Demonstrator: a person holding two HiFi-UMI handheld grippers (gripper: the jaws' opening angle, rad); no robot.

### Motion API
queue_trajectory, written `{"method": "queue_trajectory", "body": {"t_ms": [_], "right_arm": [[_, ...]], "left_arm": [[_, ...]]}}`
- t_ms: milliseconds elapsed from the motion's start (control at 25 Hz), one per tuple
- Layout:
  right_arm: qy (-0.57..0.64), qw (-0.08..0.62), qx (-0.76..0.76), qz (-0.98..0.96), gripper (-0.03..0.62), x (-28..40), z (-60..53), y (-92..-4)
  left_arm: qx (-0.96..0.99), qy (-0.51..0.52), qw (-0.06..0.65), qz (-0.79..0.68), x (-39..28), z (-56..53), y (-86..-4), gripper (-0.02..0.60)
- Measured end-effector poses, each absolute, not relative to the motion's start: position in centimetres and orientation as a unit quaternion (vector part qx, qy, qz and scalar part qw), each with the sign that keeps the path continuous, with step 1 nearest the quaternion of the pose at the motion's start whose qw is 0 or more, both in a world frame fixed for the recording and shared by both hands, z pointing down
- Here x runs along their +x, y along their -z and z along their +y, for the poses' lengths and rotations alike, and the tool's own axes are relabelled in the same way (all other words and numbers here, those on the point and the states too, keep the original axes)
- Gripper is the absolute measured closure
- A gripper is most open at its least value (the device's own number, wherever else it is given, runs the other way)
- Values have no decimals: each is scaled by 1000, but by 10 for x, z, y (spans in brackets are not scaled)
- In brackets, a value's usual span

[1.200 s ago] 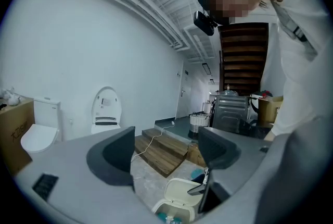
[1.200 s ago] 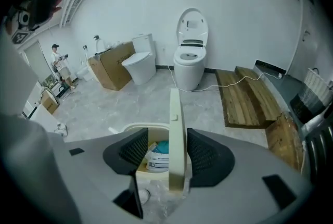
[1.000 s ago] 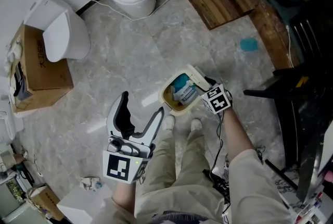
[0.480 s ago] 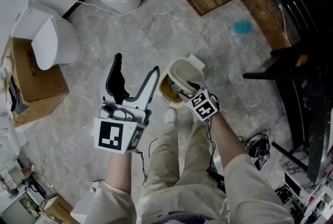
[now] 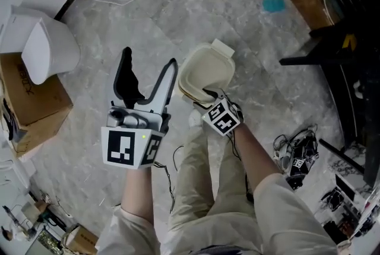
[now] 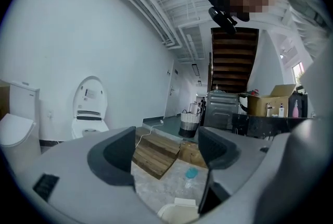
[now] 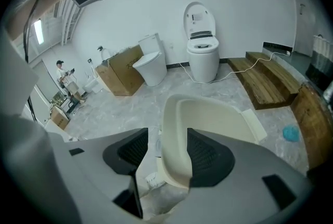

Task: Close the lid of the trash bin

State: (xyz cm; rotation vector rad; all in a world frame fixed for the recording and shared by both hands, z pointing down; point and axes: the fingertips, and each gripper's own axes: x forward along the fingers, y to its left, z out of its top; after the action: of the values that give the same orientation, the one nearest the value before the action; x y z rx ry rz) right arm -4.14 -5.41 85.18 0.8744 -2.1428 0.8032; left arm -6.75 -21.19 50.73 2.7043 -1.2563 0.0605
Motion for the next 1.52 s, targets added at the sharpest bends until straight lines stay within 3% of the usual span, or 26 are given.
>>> {"method": "queue_trajectory", "body": {"t_ms": [800, 1520], "right_arm": [[-316, 348, 365, -804, 347, -69, -36, -934], [-313, 352, 375, -798, 339, -71, -36, -945]], "left_arm": [[870, -70, 126, -472, -178, -198, -643, 224], [860, -67, 138, -486, -197, -213, -661, 224]]}}
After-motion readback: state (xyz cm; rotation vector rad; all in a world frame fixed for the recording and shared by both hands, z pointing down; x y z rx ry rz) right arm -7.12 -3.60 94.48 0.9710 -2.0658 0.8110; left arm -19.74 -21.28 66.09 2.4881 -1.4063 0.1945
